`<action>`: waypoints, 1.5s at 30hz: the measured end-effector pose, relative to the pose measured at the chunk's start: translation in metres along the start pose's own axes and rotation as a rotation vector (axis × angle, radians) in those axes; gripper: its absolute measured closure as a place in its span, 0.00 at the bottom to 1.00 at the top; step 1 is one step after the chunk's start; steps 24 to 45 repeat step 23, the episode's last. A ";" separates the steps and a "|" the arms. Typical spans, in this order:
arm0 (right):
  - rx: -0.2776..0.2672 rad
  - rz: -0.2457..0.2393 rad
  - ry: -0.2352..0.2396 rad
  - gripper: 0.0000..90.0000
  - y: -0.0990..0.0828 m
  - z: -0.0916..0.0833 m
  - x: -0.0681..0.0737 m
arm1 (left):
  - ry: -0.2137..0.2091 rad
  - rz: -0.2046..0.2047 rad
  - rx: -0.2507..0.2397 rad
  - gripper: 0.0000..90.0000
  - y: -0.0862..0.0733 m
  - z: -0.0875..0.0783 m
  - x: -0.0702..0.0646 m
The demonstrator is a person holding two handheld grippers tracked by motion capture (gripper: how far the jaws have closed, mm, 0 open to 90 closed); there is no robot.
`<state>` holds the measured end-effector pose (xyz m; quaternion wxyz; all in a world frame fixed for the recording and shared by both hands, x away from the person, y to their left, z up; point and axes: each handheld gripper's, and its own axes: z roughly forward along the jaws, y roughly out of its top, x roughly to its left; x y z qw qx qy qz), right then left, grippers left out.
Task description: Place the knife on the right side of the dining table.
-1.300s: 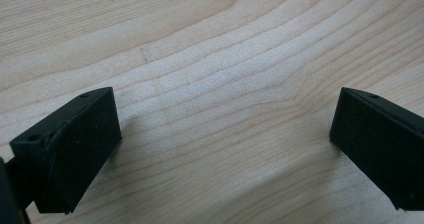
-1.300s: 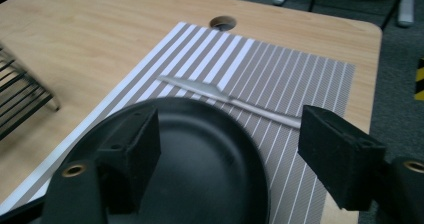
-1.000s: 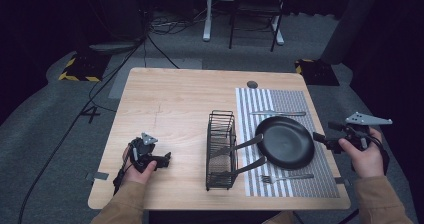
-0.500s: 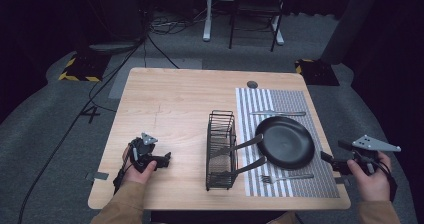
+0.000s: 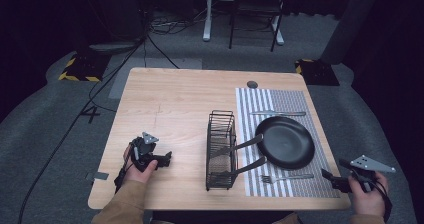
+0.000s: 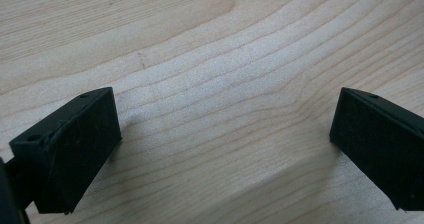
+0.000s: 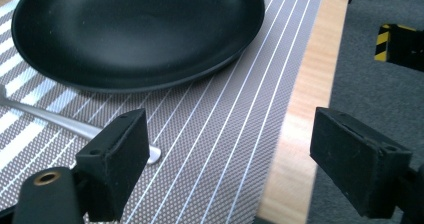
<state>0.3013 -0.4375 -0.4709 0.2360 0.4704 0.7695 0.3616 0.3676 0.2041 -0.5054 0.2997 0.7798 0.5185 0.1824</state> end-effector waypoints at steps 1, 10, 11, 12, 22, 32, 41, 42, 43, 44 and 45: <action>-0.005 0.002 0.007 0.19 -0.003 0.002 0.000 | 0.000 -0.002 -0.001 0.00 0.000 0.000 0.000; -0.060 0.013 0.038 0.20 -0.029 0.014 0.000 | -0.001 0.000 0.000 0.00 0.000 0.000 0.000; -0.070 0.022 0.048 0.20 -0.031 0.014 0.000 | -0.001 0.000 0.001 0.00 0.000 0.000 0.000; -0.077 0.027 0.058 0.20 -0.032 0.013 0.000 | -0.001 0.002 0.000 0.00 0.000 0.000 0.000; -0.090 0.026 0.048 0.21 -0.037 0.009 -0.002 | -0.004 0.003 -0.001 0.00 0.001 0.001 0.000; -0.092 0.025 0.049 0.21 -0.037 0.008 -0.002 | -0.004 0.002 -0.001 0.00 0.001 0.001 0.000; -0.092 0.025 0.049 0.21 -0.037 0.008 -0.002 | -0.004 0.002 -0.001 0.00 0.001 0.001 0.000; -0.092 0.025 0.049 0.21 -0.037 0.008 -0.002 | -0.004 0.002 -0.001 0.00 0.001 0.001 0.000; -0.092 0.025 0.049 0.21 -0.037 0.008 -0.002 | -0.004 0.002 -0.001 0.00 0.001 0.001 0.000; -0.092 0.025 0.049 0.21 -0.037 0.008 -0.002 | -0.004 0.002 -0.001 0.00 0.001 0.001 0.000; -0.092 0.025 0.049 0.21 -0.037 0.008 -0.002 | -0.004 0.002 -0.001 0.00 0.001 0.001 0.000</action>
